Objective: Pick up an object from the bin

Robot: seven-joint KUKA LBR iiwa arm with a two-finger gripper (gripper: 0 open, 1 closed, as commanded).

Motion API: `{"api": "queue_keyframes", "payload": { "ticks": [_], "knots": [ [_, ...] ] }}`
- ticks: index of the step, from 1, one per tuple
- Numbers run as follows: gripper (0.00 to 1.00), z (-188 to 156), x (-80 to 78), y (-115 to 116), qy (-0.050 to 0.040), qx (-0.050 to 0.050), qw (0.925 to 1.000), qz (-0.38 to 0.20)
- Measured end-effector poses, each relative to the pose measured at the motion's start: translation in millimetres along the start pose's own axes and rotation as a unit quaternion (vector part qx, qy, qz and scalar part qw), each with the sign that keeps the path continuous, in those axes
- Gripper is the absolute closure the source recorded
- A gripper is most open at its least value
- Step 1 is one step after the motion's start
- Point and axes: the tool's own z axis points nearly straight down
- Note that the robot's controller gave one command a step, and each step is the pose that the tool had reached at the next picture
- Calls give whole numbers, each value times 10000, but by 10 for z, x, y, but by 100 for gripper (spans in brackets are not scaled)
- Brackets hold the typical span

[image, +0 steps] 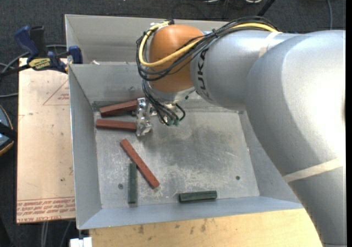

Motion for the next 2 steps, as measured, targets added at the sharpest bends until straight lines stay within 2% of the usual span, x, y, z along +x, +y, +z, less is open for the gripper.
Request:
{"api": "queue_keyframes", "payload": {
  "ticks": [1,2],
  "knots": [
    [100,0,0,-1,0,-1,10000,2],
    [100,-375,72,-88,142,11,9995,-272]
  ]
}}
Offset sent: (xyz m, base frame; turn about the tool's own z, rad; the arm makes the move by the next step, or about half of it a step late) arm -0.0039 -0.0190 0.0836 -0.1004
